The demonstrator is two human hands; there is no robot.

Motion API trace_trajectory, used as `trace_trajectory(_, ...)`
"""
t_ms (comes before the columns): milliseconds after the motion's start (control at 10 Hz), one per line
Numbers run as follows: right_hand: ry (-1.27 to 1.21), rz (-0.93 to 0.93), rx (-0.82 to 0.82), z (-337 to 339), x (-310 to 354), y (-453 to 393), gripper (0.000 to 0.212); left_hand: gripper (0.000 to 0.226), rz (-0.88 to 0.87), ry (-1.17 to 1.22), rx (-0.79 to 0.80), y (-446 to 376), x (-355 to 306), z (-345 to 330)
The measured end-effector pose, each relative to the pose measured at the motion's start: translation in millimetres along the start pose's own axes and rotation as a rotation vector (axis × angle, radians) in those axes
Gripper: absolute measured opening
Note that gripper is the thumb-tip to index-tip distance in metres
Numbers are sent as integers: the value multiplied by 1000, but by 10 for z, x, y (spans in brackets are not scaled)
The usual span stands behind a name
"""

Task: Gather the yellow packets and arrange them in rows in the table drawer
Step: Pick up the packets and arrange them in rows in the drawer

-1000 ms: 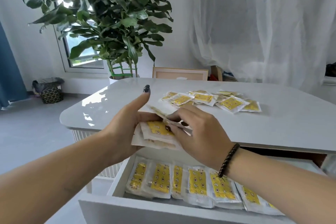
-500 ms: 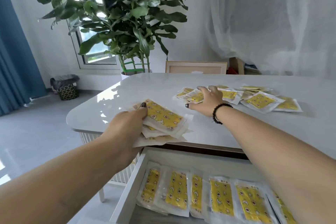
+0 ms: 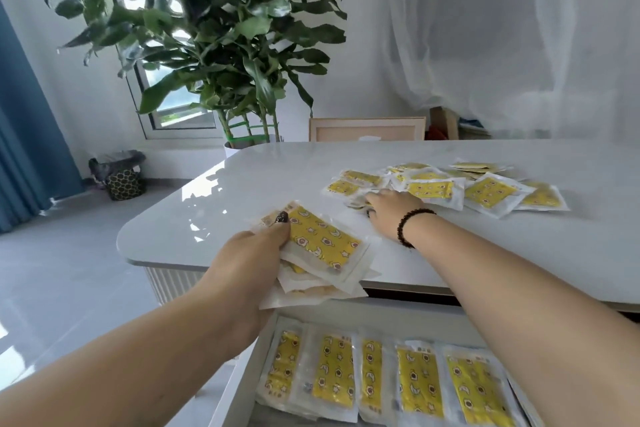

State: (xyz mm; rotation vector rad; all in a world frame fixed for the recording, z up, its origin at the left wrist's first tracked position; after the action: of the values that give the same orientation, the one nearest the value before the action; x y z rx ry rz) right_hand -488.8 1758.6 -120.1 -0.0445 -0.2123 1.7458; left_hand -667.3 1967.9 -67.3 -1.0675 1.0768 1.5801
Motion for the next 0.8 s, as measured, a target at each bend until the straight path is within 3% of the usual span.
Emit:
trace_trajectory(100, 11, 40, -24, 58, 21, 348, 29, 24, 24, 204, 98, 144, -14, 51)
trace_trajectory(200, -37, 52, -24, 122, 24, 770, 31, 17, 26, 206, 103, 231, -26, 122)
trace_trajectory(400, -243, 7, 126, 343, -78, 1361, 39, 19, 9, 175, 98, 485, -94, 185)
trace_trajectory(500, -291, -32, -21, 489, -88, 1578, 41, 20, -23, 162, 128, 571, -103, 188)
trace_trajectory(600, -361, -81, -289, 695, -65, 1693, 27, 20, -7, 135, 154, 707, -115, 194)
trace_trajectory(700, -498, -22, -545, 941, 72, 1816, 29, 20, -10, 94, 174, 770, -88, 197)
trace_trajectory(800, -651, 168, -734, 1153, 352, 2090, 22, 23, -12, 60, 214, 834, -77, 211)
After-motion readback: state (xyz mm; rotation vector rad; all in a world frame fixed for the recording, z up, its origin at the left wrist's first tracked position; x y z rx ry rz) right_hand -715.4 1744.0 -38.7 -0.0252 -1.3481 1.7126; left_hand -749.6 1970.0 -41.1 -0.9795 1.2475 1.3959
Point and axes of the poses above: each hand's wrist, its own y-axis away from the middle knuckle, its own z-axis out of the back of the hand, x = y × z, the point moved 1 cm from there along -y, towards the middle knuckle, and after that the axes turned 10 degrees about -y, right-handed, at the moved point
